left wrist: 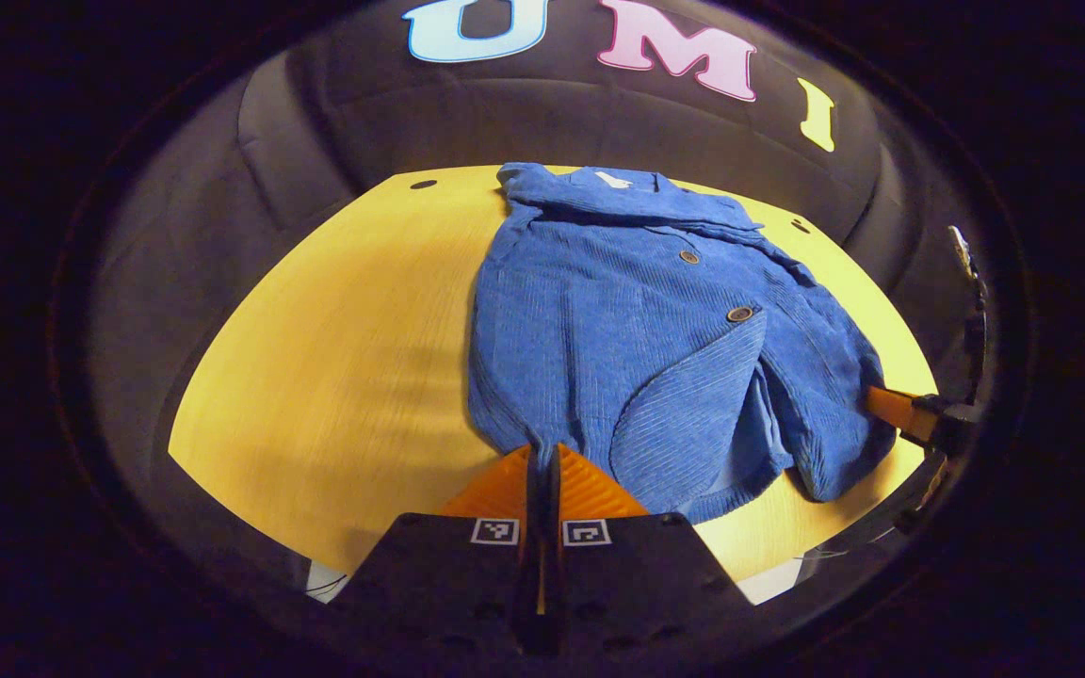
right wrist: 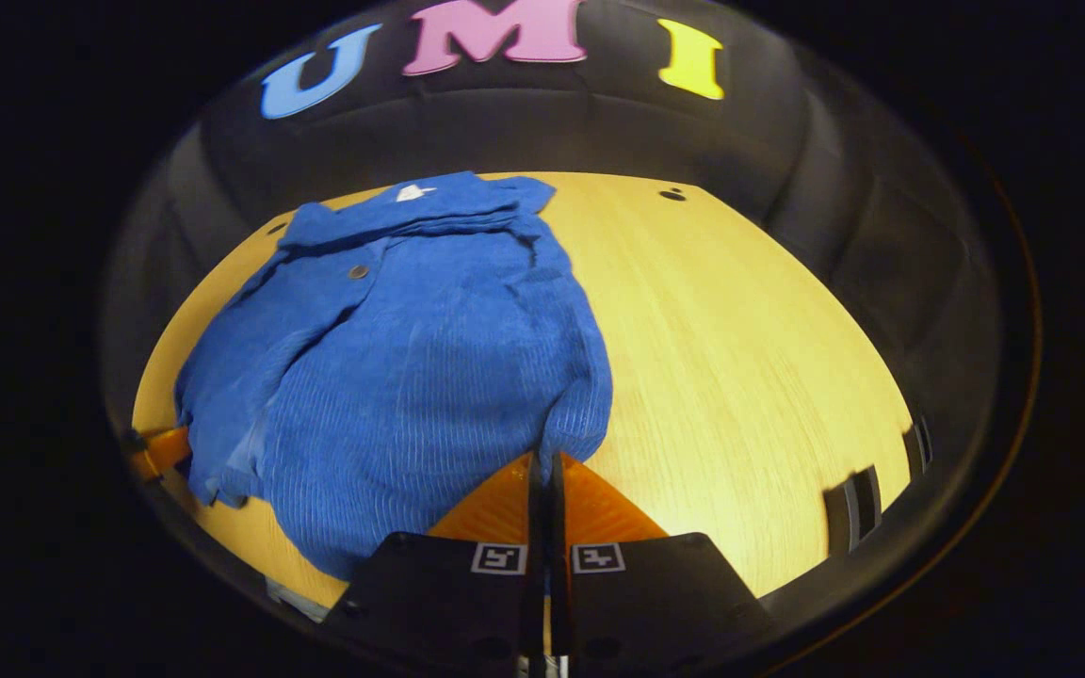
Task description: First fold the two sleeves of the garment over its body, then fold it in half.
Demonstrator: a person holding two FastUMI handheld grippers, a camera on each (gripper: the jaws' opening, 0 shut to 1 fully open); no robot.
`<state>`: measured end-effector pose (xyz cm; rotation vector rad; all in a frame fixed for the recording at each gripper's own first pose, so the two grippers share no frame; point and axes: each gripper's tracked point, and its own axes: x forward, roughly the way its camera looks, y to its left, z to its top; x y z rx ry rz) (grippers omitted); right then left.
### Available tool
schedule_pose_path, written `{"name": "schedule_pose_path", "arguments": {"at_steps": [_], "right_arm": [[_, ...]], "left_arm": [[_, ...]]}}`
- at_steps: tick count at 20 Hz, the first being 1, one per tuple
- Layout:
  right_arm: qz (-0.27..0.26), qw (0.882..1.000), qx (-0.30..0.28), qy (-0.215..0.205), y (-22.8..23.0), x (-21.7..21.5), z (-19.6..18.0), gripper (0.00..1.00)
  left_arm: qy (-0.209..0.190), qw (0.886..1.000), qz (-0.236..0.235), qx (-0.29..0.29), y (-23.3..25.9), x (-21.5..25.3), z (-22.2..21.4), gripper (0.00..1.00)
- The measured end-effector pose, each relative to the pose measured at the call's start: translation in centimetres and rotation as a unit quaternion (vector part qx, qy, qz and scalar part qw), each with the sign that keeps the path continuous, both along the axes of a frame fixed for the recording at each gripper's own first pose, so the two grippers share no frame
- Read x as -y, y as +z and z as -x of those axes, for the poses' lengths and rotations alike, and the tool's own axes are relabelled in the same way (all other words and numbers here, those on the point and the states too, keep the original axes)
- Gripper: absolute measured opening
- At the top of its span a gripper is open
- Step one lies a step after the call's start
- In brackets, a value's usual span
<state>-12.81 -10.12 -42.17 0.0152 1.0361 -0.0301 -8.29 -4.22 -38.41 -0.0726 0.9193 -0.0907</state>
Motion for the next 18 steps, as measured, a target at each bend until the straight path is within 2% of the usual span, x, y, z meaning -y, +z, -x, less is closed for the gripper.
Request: {"name": "schedule_pose_path", "arguments": {"at_steps": [3, 4, 9, 18], "right_arm": [[-0.052, 0.998, -0.009, -0.022, 0.2, 0.1, -0.5, 0.01], [-0.056, 0.998, -0.005, -0.025, 0.7, 0.2, -1.0, 0.01], [-0.042, 0.998, 0.049, -0.001, 4.4, 0.9, -6.2, 0.01], [-0.051, 0.986, 0.155, 0.032, 8.9, -2.0, -18.1, 0.01]], "left_arm": [[0.006, 1.000, 0.013, -0.007, 0.2, 0.2, -0.5, 0.00], [0.012, 1.000, 0.012, -0.007, 0.3, 0.0, -0.7, 0.00], [0.025, 0.999, 0.029, 0.024, 3.1, 0.3, -4.2, 0.00], [-0.004, 0.992, 0.029, 0.120, 10.1, 1.3, -15.1, 0.00]]}}
